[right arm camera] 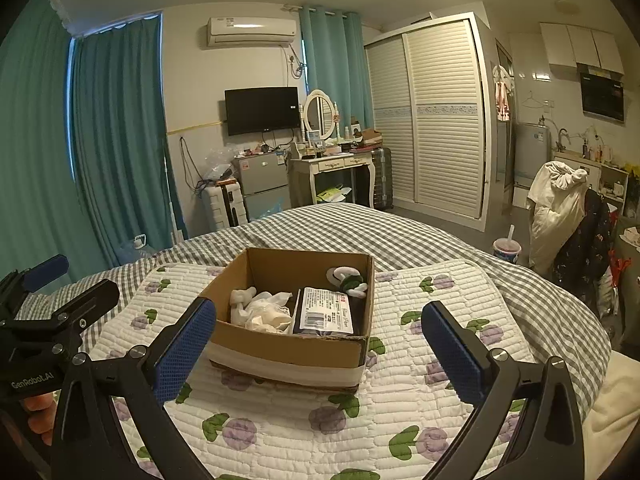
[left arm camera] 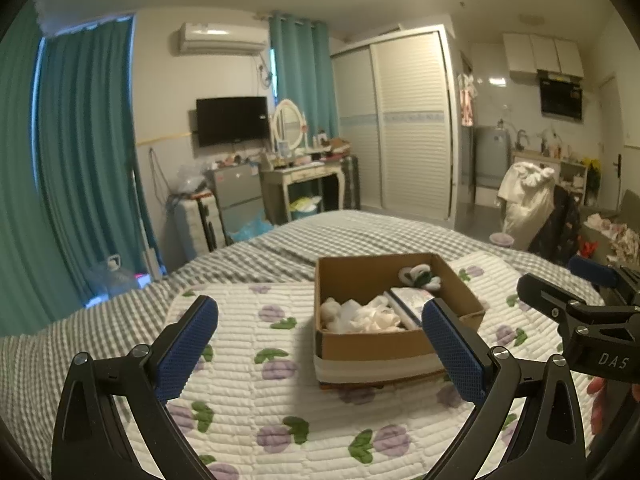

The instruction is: Organize soft objects

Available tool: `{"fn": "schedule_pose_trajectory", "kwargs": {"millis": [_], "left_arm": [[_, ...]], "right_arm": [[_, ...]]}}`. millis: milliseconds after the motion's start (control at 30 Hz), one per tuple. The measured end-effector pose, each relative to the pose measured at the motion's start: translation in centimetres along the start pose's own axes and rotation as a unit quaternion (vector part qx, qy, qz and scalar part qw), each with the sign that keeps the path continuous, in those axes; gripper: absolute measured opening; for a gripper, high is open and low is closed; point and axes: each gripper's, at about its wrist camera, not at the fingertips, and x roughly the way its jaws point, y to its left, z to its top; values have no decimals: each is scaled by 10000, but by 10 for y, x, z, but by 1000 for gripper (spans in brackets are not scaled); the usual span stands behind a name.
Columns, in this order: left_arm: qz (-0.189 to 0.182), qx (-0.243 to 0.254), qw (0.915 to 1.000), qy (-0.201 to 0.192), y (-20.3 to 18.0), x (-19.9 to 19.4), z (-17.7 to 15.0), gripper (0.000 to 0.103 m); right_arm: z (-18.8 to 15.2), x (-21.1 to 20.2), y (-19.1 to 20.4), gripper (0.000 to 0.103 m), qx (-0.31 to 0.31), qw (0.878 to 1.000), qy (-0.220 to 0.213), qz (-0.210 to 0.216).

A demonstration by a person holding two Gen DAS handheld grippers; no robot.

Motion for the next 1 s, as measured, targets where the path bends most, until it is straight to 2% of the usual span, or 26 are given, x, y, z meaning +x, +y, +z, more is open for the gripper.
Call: {"fn": "schedule_pose_trajectory", "kwargs": {"millis": [1000], "left_arm": [[26,-68,10000,40,3,1,-2,103]], "right_arm": [[-5,6,-3,103,48,9999,96,-54]]}}
